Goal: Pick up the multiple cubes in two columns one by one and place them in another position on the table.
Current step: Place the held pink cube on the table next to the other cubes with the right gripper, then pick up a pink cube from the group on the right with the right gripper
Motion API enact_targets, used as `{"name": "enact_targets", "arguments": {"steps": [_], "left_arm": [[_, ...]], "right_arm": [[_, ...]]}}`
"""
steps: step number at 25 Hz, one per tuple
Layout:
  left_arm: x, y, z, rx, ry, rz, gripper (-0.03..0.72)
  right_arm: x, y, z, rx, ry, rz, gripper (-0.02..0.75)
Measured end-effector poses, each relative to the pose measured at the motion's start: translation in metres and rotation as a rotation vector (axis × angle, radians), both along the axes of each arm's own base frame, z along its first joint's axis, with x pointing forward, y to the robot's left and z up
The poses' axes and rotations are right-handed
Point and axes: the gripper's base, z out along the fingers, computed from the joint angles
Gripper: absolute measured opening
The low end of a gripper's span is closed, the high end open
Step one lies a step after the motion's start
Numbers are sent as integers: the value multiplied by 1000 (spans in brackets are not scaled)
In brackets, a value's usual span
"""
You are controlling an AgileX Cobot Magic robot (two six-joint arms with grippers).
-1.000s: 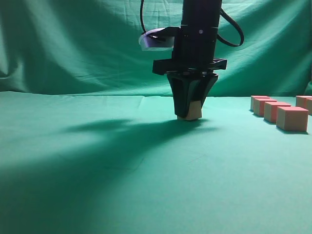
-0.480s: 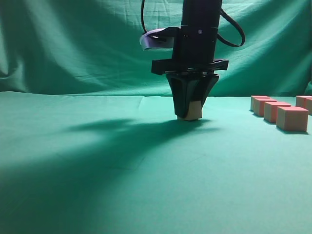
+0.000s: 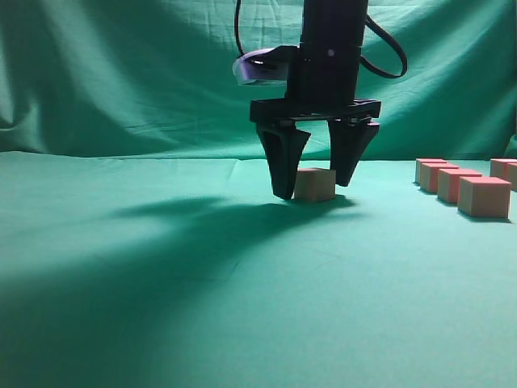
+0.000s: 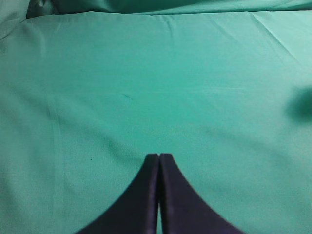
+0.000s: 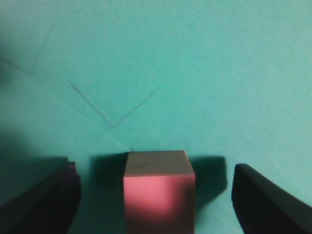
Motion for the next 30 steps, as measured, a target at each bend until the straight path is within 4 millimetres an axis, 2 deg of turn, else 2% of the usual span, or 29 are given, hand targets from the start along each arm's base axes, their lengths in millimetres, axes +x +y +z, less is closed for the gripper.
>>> {"name": "enact_targets", "arguments": {"steps": [3,6,12,13,14,19,22,25,27,30], "left_arm": [[0,0,0,0,0,0,0],[0,0,0,0,0,0,0],[0,0,0,0,0,0,0],[0,0,0,0,0,0,0],[0,0,0,0,0,0,0],[0,0,0,0,0,0,0],[0,0,0,0,0,0,0],[0,0,0,0,0,0,0],[0,0,0,0,0,0,0],[0,0,0,0,0,0,0]], "right_arm": [[0,0,5,-5,8,0,568],[4,2,22,-4,8,-2,568],[12,7,73,46,-69,-21,568],[11,7,83,61,-87,-35,568],[9,5,92,71,-100,-41,526],[-11,-8,150,124,-204,-73,524],[-35,-27,186,124,-275,-81,524],[-59,-54,203,118,-287,-115,524],[-70,-77,202,103,-266,-166,524],[-83,-115,183,53,-196,-270,524]]}}
